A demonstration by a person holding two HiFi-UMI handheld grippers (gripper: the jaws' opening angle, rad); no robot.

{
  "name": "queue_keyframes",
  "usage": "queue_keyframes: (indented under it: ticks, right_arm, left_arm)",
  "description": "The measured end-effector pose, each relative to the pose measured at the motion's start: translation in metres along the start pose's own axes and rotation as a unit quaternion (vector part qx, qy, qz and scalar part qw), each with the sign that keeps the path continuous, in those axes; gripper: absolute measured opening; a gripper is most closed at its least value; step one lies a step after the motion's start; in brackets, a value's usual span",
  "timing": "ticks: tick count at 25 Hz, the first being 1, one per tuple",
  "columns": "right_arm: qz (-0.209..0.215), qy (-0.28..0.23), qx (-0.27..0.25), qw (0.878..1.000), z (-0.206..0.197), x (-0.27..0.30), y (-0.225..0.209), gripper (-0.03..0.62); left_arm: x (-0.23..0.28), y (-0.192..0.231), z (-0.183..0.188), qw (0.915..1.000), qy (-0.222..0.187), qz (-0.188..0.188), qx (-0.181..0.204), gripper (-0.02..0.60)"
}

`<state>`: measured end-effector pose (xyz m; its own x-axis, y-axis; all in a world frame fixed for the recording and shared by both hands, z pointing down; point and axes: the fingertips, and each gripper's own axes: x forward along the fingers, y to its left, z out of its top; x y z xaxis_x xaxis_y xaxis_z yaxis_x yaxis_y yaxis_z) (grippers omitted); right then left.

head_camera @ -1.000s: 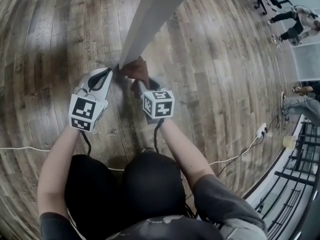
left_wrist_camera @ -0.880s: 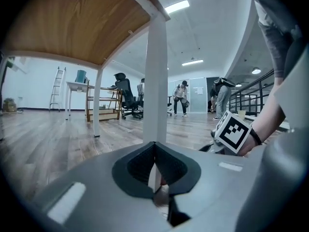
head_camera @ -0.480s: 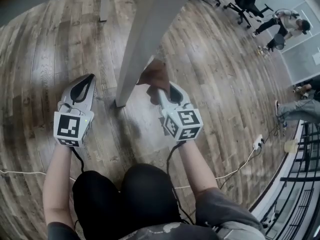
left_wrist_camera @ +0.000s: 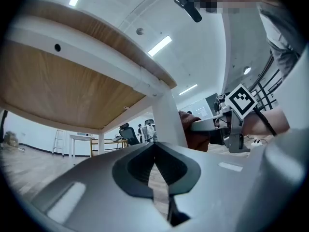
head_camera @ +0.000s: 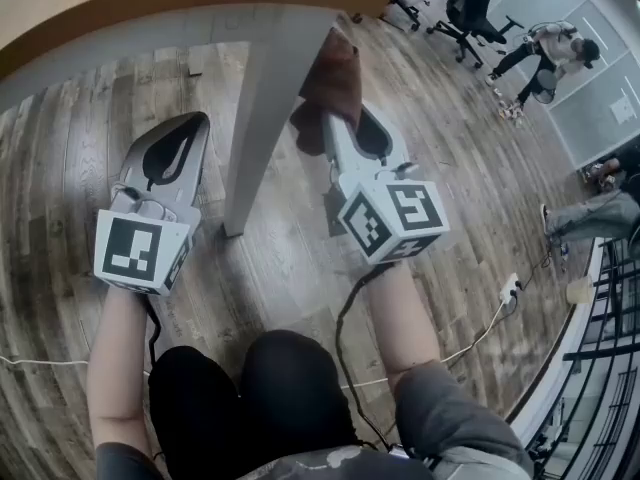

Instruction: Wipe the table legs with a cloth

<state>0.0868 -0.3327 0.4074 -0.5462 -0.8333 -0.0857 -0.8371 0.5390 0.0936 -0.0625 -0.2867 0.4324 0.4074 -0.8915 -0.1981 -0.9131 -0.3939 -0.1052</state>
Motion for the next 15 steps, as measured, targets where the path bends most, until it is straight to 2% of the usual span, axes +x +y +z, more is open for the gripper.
queue_keyframes:
  ticks: [5, 11, 15]
  right_arm:
    - [0.024, 0.015, -0.010, 1.000, -0.027, -0.010, 0.021, 0.091]
    - [0.030, 0.070, -0.004, 0.997, -0.092, -0.020, 0.035, 0.091]
    - [0.030, 0.111, 0.008, 0.993, -0.138, -0.027, 0.040, 0.091]
  left_arm:
    - [-0.013, -0.008, -0.025, 0.9998, 0.017, -0.006, 0.004, 0.020]
    - [-0.038, -0.021, -0.101, 0.9983, 0.056, -0.017, 0.008, 0.020]
    - [-0.053, -0.032, -0.137, 0.9967, 0.076, -0.026, -0.004, 0.020]
